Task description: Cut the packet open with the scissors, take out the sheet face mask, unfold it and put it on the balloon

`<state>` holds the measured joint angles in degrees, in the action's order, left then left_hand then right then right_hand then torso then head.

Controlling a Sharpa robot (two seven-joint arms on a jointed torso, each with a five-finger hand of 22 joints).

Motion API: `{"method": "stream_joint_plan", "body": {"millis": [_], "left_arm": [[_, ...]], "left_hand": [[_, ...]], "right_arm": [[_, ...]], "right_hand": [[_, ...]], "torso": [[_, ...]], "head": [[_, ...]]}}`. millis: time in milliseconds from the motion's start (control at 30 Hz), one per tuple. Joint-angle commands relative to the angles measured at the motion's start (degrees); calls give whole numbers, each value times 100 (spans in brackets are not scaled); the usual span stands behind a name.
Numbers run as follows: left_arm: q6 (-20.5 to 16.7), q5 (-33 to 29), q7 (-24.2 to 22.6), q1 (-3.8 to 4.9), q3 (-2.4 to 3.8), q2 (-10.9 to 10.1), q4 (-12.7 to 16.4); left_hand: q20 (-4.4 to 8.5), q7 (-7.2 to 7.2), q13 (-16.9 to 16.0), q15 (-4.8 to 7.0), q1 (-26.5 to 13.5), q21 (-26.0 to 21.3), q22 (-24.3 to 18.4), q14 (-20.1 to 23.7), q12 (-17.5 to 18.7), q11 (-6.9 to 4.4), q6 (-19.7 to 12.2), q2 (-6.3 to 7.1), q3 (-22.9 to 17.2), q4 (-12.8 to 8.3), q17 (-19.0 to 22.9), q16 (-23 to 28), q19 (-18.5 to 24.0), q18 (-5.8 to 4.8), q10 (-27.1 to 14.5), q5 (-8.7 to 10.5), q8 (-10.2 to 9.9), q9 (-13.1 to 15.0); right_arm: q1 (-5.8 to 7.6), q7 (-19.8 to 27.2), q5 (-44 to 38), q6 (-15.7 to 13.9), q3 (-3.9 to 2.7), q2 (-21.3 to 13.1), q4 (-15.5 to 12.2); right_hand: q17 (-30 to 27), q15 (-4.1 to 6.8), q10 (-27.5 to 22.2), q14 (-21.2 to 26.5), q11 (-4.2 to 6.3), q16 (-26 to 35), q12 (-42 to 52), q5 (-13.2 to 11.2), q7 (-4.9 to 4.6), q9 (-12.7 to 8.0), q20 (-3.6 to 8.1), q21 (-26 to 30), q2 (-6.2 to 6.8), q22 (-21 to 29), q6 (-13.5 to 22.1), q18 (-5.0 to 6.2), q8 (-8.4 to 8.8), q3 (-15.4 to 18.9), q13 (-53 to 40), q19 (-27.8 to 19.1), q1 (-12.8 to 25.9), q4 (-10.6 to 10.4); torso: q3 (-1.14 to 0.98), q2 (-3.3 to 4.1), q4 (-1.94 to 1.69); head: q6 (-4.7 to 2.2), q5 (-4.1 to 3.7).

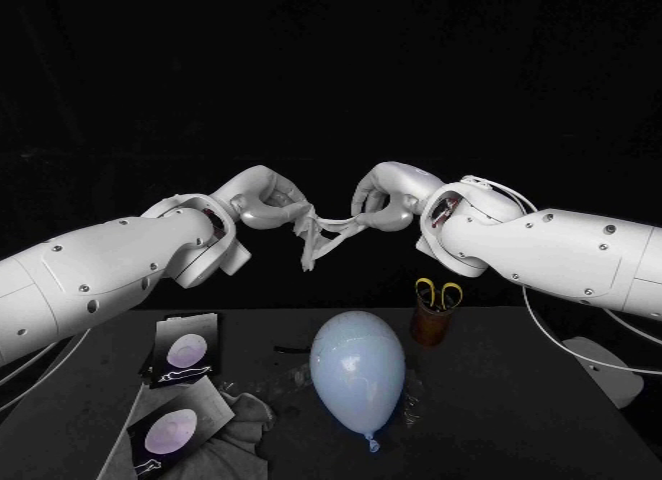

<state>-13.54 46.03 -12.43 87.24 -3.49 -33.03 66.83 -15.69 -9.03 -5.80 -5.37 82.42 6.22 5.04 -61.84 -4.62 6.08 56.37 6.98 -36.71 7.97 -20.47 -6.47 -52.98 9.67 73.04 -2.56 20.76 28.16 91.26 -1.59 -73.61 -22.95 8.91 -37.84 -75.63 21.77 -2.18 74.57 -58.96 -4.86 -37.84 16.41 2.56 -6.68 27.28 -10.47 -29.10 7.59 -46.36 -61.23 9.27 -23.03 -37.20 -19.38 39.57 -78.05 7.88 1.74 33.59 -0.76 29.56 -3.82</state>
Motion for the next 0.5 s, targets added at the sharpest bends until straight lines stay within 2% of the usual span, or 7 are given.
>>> {"method": "stream_joint_plan", "body": {"millis": [33, 100, 233, 433, 500], "left_arm": [[242, -397, 41, 53, 13, -22, 13], [376, -471, 91, 63, 17, -52, 61], [615, -572, 208, 78, 35, -105, 129], [620, -1029, 227, 86, 70, -164, 182], [695, -1175, 284, 112, 90, -185, 173]], "left_hand": [[66, -5, -9, 14, -6, 139, 64, -99, 34, -8, -57, -76, -290, -356, -21, -55, -180, 92, 51, -21, 23, 554], [155, -3, -14, 42, -5, 278, 137, -193, 37, -15, -64, -91, -228, -381, -46, -115, -354, 92, 59, -20, 24, 588], [238, -4, -12, 54, 2, 400, 216, -221, 54, -14, -84, -132, -168, -414, -60, -149, -418, 69, 49, -19, 8, 632], [348, -8, -23, 100, -17, 631, 368, -374, 53, -24, -101, -197, -85, -412, -109, -259, -528, 58, 71, -20, -3, 710], [365, -8, -27, 107, -19, 675, 400, -397, 52, -27, -104, -204, -72, -415, -119, -278, -532, 52, 77, -19, -5, 728]], "right_arm": [[-7, -75, -363, 90, 2, -7, -3], [-11, -75, -317, 71, 3, -12, 4], [-35, -84, -219, -9, 6, -39, 36], [-102, -54, 60, -61, 20, -71, 133], [-164, -27, 231, -132, 26, -87, 150]], "right_hand": [[6, 32, 169, 0, 195, 22, 26, 18, -26, 10, 16, -7, -34, -9, -24, 106, -11, 8, -6, -37, -84, 5], [6, 32, 169, 0, 195, 22, 26, 18, -26, 10, 16, -7, -34, -9, -24, 106, -11, 8, -6, -37, -84, 5], [7, 31, 169, 0, 195, 22, 25, 18, -27, 10, 16, -7, -36, -9, -24, 107, -11, 9, -7, -35, -83, 1], [8, 28, 166, 1, 193, 25, 19, 18, -30, 10, 15, -1, -40, -8, -19, 108, -8, 18, -11, -31, -75, -13], [8, 28, 166, 1, 193, 25, 19, 18, -30, 10, 15, -1, -40, -8, -19, 108, -8, 18, -11, -31, -75, -13]], "torso": [[-7, -13, -11], [-5, -12, -11], [7, -3, 9], [3, 5, 4], [-1, 2, 1]], "head": [[4, -13], [12, -8], [10, -17], [22, -19], [30, 20]]}}
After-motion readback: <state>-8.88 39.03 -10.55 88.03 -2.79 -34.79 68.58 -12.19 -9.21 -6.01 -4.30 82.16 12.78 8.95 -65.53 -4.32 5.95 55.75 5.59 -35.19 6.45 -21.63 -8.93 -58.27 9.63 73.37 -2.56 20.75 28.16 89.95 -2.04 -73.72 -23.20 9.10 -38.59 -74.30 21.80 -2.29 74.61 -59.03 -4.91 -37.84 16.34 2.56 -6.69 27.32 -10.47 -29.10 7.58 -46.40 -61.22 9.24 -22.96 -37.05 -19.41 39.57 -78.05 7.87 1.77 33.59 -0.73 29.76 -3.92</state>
